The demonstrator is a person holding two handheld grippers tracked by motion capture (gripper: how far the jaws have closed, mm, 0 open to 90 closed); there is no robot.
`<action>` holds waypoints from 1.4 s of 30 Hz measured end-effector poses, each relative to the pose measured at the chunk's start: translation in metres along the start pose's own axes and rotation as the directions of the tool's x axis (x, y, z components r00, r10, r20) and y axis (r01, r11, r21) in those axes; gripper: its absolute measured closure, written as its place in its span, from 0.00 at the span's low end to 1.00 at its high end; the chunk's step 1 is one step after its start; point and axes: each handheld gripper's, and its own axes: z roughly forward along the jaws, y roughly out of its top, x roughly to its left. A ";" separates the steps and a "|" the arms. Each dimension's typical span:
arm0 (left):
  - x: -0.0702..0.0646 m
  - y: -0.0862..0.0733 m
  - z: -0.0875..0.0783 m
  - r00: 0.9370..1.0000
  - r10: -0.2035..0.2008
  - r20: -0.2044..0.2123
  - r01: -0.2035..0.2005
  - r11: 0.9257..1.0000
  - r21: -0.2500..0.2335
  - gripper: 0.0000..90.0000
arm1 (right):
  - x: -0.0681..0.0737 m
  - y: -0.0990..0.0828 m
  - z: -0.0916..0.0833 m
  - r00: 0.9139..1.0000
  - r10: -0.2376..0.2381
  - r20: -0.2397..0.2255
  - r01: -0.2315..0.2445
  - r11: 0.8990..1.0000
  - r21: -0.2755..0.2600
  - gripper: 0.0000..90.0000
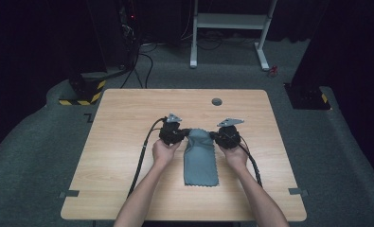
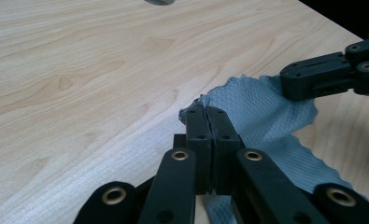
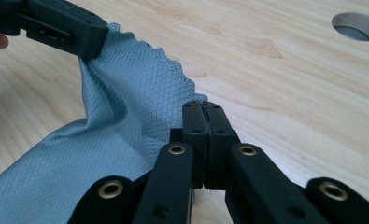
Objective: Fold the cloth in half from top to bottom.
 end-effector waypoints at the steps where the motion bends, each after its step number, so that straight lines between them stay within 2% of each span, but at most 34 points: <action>1: -0.002 -0.001 -0.001 1.000 0.002 0.006 -0.002 1.000 0.001 0.99 | 0.000 -0.002 -0.001 1.000 0.007 -0.004 -0.007 1.000 -0.001 0.99; 4: -0.007 -0.006 -0.003 1.000 0.027 0.014 -0.027 1.000 -0.003 0.99 | 0.001 -0.007 -0.005 1.000 0.003 -0.017 -0.003 1.000 0.000 0.99; 7: -0.010 -0.013 -0.005 0.999 0.015 0.030 -0.014 1.000 -0.008 0.99 | 0.002 -0.012 -0.007 0.999 -0.008 -0.031 0.008 1.000 0.003 0.99; 11: -0.014 -0.020 -0.009 0.999 0.026 0.041 -0.026 1.000 -0.003 0.98 | 0.006 -0.018 -0.009 0.999 -0.015 -0.051 0.015 1.000 0.000 0.99; 14: -0.017 -0.025 -0.008 0.998 0.061 0.029 -0.062 0.998 0.019 0.98 | 0.009 -0.022 -0.011 0.998 -0.021 -0.057 0.021 1.000 -0.004 0.99; 16: -0.019 -0.027 -0.008 0.997 0.065 0.032 -0.066 0.998 0.026 0.98 | 0.010 -0.025 -0.012 0.998 -0.019 -0.063 0.019 1.000 0.000 0.99; 30: -0.023 -0.041 -0.014 0.998 0.039 0.057 -0.039 0.999 0.007 0.98 | 0.016 -0.038 -0.018 0.995 -0.022 -0.096 0.021 1.000 -0.016 0.99; 42: -0.028 -0.045 -0.021 0.997 0.042 0.071 -0.042 0.999 0.001 0.98 | 0.021 -0.042 -0.027 0.993 -0.031 -0.113 0.028 0.999 -0.032 0.99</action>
